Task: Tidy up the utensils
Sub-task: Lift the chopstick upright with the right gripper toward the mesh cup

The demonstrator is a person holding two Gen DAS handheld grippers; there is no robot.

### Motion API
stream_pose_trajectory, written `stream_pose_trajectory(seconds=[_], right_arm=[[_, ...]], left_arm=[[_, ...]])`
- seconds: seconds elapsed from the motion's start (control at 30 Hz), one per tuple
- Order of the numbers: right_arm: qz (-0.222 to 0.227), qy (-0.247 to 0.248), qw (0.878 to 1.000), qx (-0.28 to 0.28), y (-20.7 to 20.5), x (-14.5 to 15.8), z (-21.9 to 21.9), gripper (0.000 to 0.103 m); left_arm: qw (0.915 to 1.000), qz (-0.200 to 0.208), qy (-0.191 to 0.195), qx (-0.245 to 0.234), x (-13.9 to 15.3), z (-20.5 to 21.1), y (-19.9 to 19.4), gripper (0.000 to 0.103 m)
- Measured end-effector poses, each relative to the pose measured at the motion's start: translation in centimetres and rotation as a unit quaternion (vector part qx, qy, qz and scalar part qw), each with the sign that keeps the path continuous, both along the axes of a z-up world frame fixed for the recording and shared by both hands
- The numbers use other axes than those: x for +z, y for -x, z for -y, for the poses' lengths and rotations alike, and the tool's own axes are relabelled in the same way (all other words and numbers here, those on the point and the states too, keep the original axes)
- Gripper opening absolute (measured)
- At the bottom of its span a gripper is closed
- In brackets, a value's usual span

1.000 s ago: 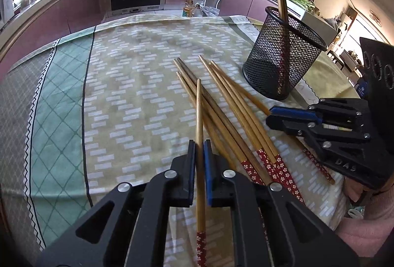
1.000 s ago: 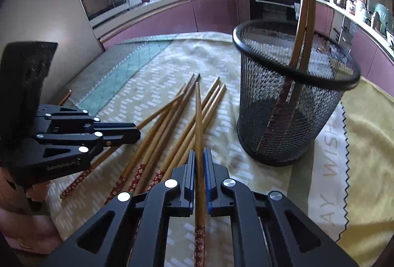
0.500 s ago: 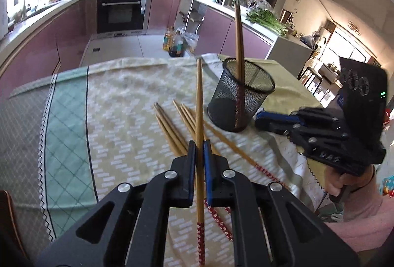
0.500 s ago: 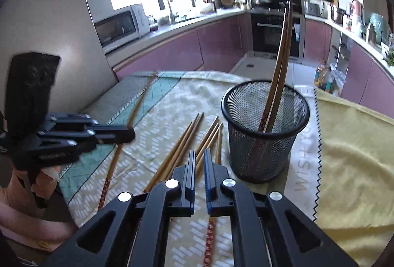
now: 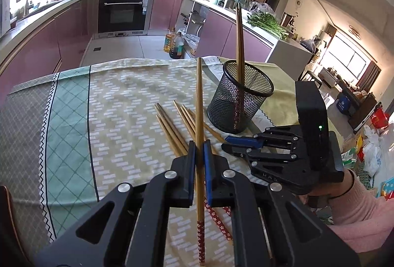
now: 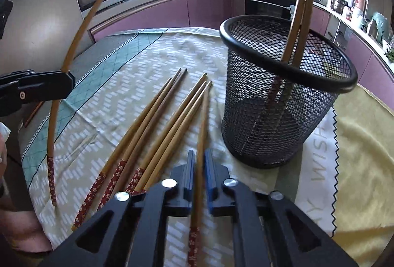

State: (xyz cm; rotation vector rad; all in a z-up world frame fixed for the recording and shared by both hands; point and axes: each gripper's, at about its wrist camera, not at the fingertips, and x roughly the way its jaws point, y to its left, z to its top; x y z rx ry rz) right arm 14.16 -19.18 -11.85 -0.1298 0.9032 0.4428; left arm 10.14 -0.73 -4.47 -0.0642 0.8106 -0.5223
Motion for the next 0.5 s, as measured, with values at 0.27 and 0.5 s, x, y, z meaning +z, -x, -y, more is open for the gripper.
stream_pose_trajectory(seconds=[0.27,0.5], right_arm=[[0.043,-0.067,0.997,0.004,2.0,4.0,2.7,0.006],[0.082,-0.109,0.991,-0.002,3.4,7.6,4.7,0.006]], left_arm=[[0.9997,0.016,0.019,-0.008,1.7,-0.1,0.0,0.007],[0.9979,0.049,0.037,-0.018,4.5,0.4,0.2,0.007]])
